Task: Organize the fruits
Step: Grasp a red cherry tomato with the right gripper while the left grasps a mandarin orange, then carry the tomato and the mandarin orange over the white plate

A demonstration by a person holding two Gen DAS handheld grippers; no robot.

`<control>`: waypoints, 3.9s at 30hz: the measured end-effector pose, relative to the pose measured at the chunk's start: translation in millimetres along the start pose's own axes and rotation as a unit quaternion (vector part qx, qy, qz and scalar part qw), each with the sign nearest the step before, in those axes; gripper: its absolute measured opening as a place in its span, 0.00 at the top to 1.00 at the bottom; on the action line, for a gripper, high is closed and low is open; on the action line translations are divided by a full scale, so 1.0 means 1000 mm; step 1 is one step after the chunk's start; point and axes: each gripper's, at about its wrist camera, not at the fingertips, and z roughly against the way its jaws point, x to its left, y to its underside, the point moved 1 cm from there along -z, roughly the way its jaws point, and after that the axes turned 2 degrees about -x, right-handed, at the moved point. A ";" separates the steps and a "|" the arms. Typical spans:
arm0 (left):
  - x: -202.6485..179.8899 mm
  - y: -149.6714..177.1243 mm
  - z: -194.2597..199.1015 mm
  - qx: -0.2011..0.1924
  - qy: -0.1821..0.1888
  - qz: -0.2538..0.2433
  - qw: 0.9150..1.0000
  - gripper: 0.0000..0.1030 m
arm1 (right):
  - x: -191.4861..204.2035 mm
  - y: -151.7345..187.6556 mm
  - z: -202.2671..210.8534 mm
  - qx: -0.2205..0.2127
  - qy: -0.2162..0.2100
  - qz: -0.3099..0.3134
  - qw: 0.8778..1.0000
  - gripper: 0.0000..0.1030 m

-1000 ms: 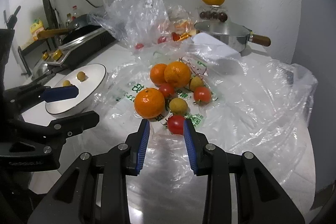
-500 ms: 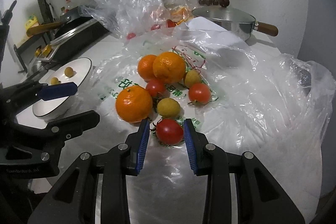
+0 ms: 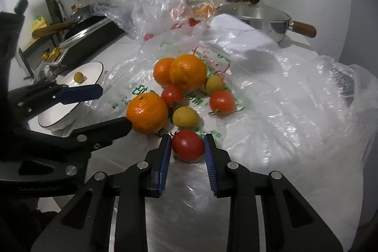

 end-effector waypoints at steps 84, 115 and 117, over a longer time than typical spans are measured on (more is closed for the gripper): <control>0.093 0.049 0.093 -0.066 0.007 0.017 0.998 0.56 | 0.122 -0.024 0.033 -0.044 0.012 0.058 0.997 0.71; 0.187 0.099 0.083 -0.046 -0.027 0.064 0.997 0.56 | 0.209 -0.033 -0.020 -0.008 -0.025 0.104 0.994 0.71; 0.189 0.099 0.080 -0.045 -0.028 0.061 0.997 0.56 | 0.210 -0.034 -0.023 -0.005 -0.026 0.104 0.994 0.71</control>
